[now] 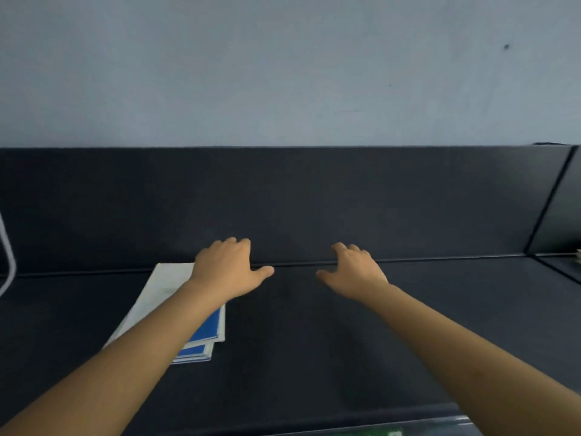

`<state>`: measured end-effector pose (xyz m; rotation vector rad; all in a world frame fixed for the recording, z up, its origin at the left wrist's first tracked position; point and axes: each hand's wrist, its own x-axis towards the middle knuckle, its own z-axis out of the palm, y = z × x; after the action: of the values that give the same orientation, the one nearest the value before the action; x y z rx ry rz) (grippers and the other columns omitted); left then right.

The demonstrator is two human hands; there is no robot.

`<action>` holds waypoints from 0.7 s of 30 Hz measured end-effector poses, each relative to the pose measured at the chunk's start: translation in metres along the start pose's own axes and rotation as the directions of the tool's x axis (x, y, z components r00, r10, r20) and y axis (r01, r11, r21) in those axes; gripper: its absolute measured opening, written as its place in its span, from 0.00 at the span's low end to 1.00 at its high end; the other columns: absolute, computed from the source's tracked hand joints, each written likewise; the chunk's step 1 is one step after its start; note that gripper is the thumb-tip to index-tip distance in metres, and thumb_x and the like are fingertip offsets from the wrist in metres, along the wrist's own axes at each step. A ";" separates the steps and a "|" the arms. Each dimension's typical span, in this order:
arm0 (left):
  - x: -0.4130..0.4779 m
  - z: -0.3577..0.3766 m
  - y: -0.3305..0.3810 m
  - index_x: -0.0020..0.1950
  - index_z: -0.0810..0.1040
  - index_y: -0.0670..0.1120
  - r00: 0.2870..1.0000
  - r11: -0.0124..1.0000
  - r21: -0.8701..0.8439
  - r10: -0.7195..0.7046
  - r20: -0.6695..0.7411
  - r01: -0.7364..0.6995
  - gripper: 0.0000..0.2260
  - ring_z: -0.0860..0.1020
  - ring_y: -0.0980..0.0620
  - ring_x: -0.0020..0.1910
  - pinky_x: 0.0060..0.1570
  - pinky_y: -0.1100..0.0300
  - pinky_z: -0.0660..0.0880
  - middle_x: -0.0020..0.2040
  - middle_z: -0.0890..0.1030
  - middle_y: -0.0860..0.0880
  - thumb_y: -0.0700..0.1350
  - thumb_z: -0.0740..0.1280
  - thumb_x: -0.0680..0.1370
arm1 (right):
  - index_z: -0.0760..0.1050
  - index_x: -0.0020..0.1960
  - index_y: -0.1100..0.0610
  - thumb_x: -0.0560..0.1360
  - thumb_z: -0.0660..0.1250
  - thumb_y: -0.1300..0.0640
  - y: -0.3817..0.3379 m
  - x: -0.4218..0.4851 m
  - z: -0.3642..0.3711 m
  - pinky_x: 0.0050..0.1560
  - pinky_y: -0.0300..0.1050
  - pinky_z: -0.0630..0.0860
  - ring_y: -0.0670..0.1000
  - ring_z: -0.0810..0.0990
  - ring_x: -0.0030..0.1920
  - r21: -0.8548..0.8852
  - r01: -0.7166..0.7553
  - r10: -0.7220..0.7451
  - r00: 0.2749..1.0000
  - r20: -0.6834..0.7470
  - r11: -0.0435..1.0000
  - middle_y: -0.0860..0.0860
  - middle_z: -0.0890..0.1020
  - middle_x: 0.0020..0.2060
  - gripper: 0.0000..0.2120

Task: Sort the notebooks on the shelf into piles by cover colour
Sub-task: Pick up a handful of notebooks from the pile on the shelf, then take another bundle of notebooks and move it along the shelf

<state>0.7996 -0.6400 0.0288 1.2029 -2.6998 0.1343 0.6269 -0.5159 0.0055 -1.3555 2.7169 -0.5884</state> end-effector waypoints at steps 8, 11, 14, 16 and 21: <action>-0.001 0.000 0.237 0.69 0.70 0.47 0.967 0.974 0.015 0.228 -0.116 -0.228 0.34 0.73 0.46 0.63 0.55 0.53 0.70 0.63 0.75 0.49 0.71 0.54 0.75 | 0.65 0.68 0.57 0.75 0.62 0.39 0.196 -0.042 -0.083 0.60 0.50 0.67 0.57 0.68 0.65 -0.205 -0.085 0.059 0.990 -0.128 0.975 0.54 0.71 0.63 0.29; -0.003 0.005 0.326 0.69 0.70 0.47 0.953 0.959 0.015 0.284 -0.110 -0.284 0.34 0.73 0.46 0.62 0.56 0.53 0.70 0.63 0.75 0.49 0.71 0.54 0.75 | 0.65 0.68 0.56 0.75 0.62 0.40 0.274 -0.057 -0.116 0.61 0.50 0.66 0.57 0.68 0.66 -0.266 -0.099 0.053 0.983 -0.173 0.959 0.54 0.71 0.64 0.28; 0.000 0.005 0.401 0.69 0.69 0.47 0.933 0.938 0.006 0.346 -0.105 -0.347 0.32 0.72 0.47 0.63 0.56 0.53 0.70 0.64 0.74 0.49 0.70 0.54 0.76 | 0.66 0.68 0.56 0.76 0.61 0.41 0.345 -0.069 -0.150 0.63 0.52 0.66 0.58 0.68 0.66 -0.306 -0.141 0.077 0.974 -0.214 0.941 0.54 0.72 0.64 0.27; 0.004 0.002 0.443 0.70 0.68 0.47 0.917 0.922 -0.005 0.384 -0.110 -0.387 0.33 0.72 0.47 0.63 0.57 0.53 0.70 0.65 0.74 0.48 0.70 0.54 0.76 | 0.66 0.68 0.56 0.76 0.61 0.41 0.385 -0.073 -0.171 0.64 0.53 0.66 0.58 0.68 0.67 -0.301 -0.188 0.123 0.968 -0.220 0.935 0.55 0.72 0.64 0.27; 0.022 -0.008 0.524 0.68 0.69 0.47 0.872 0.881 0.019 0.470 -0.137 -0.472 0.33 0.73 0.46 0.63 0.58 0.53 0.71 0.64 0.74 0.48 0.71 0.52 0.76 | 0.67 0.67 0.56 0.76 0.60 0.41 0.456 -0.073 -0.199 0.62 0.52 0.67 0.58 0.68 0.66 -0.288 -0.285 0.221 0.946 -0.236 0.914 0.55 0.72 0.64 0.26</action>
<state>0.3964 -0.3047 0.0368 0.4802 -2.8023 0.2507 0.2835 -0.1484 0.0185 -1.0055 3.1948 -0.2848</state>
